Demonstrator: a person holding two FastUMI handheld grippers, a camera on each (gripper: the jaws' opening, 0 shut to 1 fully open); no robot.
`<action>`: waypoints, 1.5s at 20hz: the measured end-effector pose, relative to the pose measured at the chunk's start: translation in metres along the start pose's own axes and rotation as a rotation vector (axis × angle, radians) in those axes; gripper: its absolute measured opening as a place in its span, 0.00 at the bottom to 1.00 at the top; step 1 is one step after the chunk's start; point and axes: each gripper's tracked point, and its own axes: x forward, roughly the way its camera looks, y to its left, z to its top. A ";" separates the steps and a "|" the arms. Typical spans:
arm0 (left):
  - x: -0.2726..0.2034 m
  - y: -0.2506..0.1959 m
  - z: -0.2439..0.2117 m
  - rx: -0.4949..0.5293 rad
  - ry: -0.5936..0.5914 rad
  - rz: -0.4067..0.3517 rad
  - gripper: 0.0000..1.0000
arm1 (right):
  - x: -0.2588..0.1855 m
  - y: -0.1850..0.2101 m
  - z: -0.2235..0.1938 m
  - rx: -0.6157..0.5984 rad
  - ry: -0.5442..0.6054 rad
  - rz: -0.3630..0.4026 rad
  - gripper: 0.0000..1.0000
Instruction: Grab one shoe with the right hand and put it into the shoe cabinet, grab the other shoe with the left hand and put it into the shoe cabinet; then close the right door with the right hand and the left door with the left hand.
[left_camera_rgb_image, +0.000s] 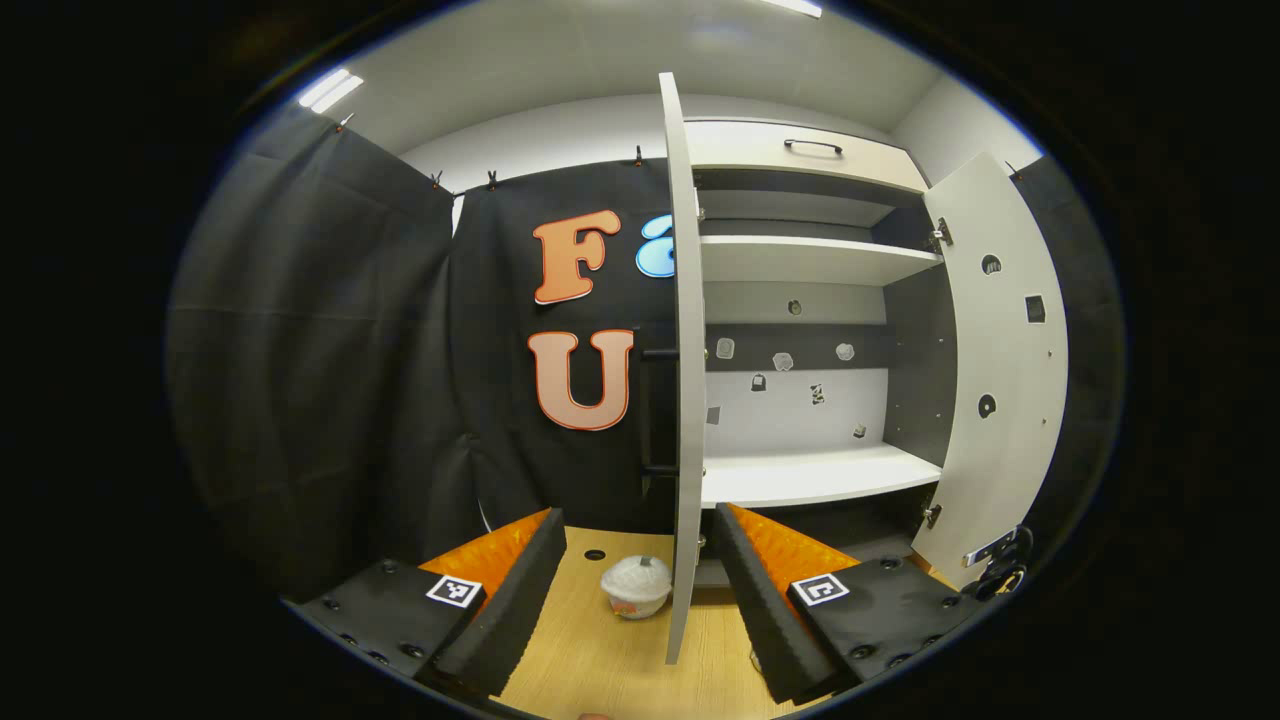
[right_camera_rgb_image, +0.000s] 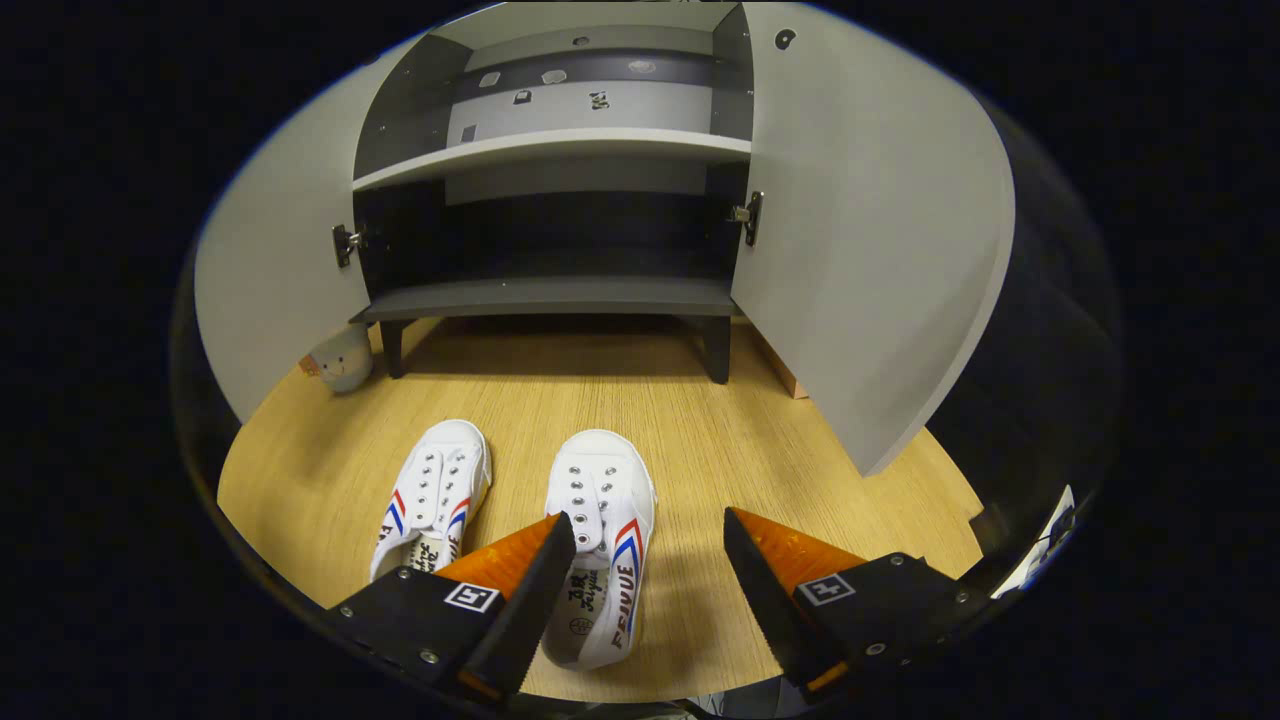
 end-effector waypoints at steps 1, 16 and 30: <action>0.000 0.002 -0.001 0.007 0.003 0.008 0.99 | 0.007 0.001 -0.009 0.002 0.024 0.001 0.92; -0.001 0.020 -0.017 0.037 0.035 0.047 0.97 | 0.045 0.016 -0.048 0.119 0.169 0.056 0.26; 0.005 0.021 -0.008 0.025 0.005 0.037 0.97 | -0.028 0.018 0.085 0.146 0.040 0.024 0.00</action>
